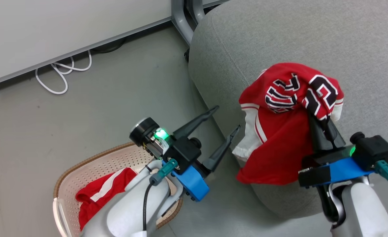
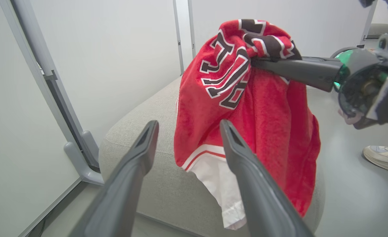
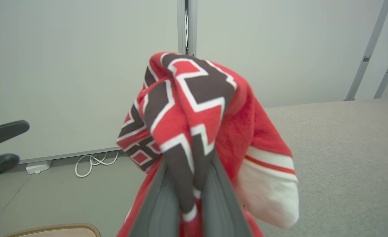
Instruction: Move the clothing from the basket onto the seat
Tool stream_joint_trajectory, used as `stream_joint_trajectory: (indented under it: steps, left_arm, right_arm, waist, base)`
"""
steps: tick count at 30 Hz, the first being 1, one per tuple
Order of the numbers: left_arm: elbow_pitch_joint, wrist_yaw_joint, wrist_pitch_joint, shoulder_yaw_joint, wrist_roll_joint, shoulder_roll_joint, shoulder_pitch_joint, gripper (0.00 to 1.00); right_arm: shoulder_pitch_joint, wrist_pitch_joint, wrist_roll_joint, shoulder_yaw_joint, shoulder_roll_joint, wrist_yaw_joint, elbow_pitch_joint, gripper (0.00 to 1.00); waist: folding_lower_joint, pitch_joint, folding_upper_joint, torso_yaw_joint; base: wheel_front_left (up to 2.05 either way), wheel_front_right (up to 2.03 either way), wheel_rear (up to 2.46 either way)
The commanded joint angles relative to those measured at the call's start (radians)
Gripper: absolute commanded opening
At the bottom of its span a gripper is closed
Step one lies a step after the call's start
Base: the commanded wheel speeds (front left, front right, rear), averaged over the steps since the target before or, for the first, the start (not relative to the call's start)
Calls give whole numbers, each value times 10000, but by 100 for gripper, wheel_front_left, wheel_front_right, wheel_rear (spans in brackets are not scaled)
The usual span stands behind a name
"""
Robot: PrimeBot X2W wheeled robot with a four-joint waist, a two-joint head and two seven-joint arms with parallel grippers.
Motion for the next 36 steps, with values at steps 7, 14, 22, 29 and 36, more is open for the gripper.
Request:
stream_joint_trajectory:
  steps: [7, 14, 22, 29, 36]
  left_arm:
    - [-221, -9, -27, 504, 219, 275, -626, 100]
    - [-354, -9, -27, 617, 440, 456, -1217, 100]
    - [-577, -9, 0, 506, 769, 711, -2248, 100]
    - [-863, 33, 87, 535, 949, 921, -2819, 100]
    - [-935, 89, 86, 481, 955, 1004, -2842, 100]
  right_arm:
    - [-1522, -6, -65, -750, -275, 1, -558, 0]
    - [-3561, -6, -3, -2209, -886, 1, -871, 0]
    - [-5988, -4, 130, -4488, -2306, 1, -591, 0]
    - [-7067, -4, 221, -5196, -3340, 1, 1315, 0]
    - [-7090, -4, 3, -5068, -3259, 1, 3539, 0]
  waist:
    - [0, 774, -1, 270]
    - [0, 2023, -1, 607]
    - [0, 4004, -1, 1097]
    - [0, 5127, -1, 1177]
    - [0, 5467, -1, 1259]
  base:
    - [0, 0, 0]
    - [0, 0, 0]
    - [0, 0, 0]
    - [0, 0, 0]
    - [0, 0, 0]
